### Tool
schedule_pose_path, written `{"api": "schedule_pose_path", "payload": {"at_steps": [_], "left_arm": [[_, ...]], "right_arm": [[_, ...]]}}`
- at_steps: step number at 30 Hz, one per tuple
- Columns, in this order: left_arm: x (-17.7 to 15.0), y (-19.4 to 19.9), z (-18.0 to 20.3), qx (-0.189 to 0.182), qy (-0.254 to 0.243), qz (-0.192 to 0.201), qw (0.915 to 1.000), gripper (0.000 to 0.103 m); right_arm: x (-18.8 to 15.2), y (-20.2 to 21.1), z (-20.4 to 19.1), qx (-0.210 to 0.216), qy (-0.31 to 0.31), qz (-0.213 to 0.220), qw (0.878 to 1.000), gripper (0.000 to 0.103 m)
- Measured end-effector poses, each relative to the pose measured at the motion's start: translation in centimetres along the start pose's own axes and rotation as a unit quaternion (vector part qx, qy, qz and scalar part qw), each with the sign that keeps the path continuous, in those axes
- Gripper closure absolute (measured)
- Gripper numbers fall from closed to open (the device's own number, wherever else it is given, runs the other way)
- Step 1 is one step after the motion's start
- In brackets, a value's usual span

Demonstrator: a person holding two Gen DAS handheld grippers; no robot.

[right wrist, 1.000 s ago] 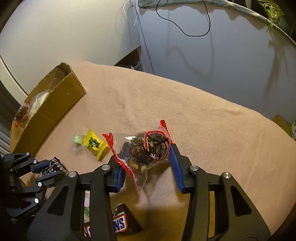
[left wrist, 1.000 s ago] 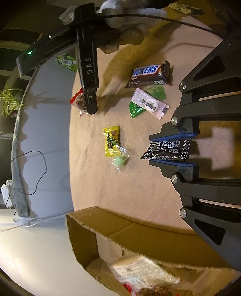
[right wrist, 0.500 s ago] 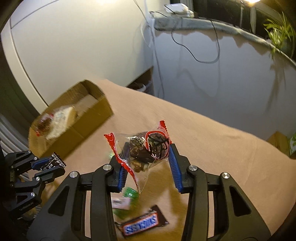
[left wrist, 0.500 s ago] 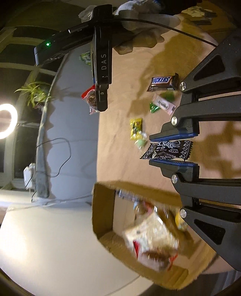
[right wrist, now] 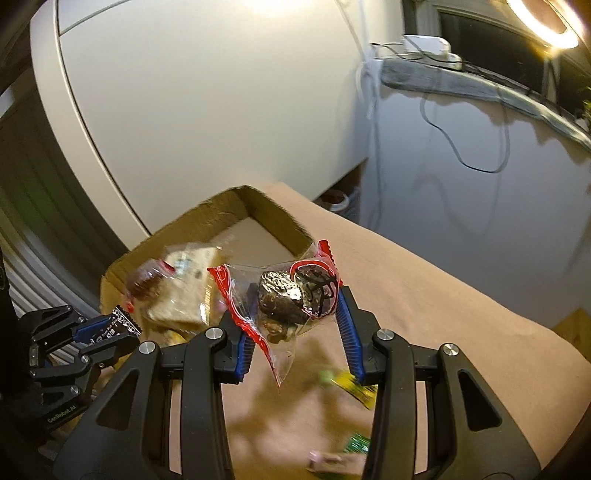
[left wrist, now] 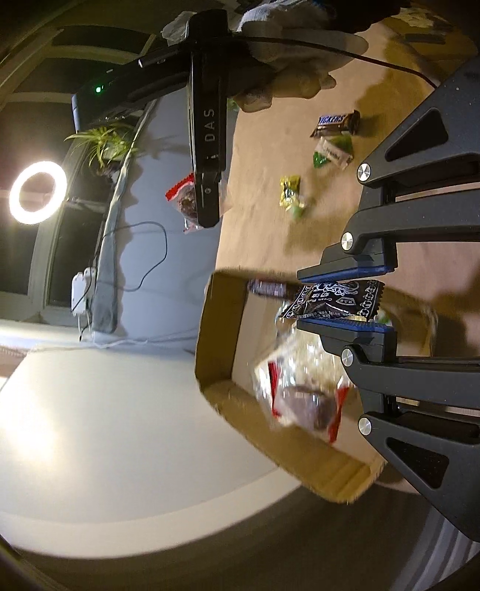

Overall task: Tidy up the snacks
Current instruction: 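Carry the candy bag into the box with the right tool while the left carries the black packet there, then open both tools and move them back over the remaining snacks on the table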

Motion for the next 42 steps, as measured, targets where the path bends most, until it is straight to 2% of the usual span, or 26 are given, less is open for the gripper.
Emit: {"api": "schedule_pose_path", "payload": {"at_steps": [11,27,28,29,30,31,37,42], "left_arm": [[-0.3,0.1,-2.4,0.009,0.014,0.002,0.9999,0.086],[0.2,-0.7,-3.8,0.017,0.019,0.005,0.9997,0.085],[0.2,-0.8,-3.9,0.019,0.020,0.005,0.9996,0.084],[0.2,-0.8,-3.9,0.021,0.021,0.006,0.9996,0.080],[0.2,-0.8,-4.0,0.022,0.022,0.006,0.9995,0.073],[0.3,-0.8,-4.0,0.023,0.023,0.007,0.9994,0.071],[0.4,-0.8,-4.2,0.030,0.023,0.012,0.9992,0.067],[0.6,-0.5,-3.8,0.033,0.019,0.016,0.9992,0.062]], "right_arm": [[1.7,-4.1,-4.0,0.032,0.021,-0.019,0.999,0.061],[2.7,-7.2,-6.2,0.048,0.039,-0.034,0.998,0.058],[2.7,-7.2,-6.3,0.049,0.039,-0.033,0.997,0.054],[2.8,-7.2,-6.3,0.048,0.039,-0.031,0.998,0.044],[2.9,-7.2,-6.3,0.046,0.040,-0.028,0.998,0.039],[3.0,-7.1,-6.3,0.045,0.040,-0.024,0.998,0.032],[3.3,-6.8,-6.3,0.040,0.042,-0.021,0.998,0.030],[3.4,-5.9,-6.2,0.034,0.044,-0.013,0.998,0.022]]}}
Point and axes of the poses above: each gripper's, at about its wrist camera, not at the fingertips, and y roughly against the way its jaws point, z to its right, x to its top, the point moved 6 cm from there along -y, roughly the way its jaws point, and after that the axes turned 3 degrees about z, right-handed, at the moved point
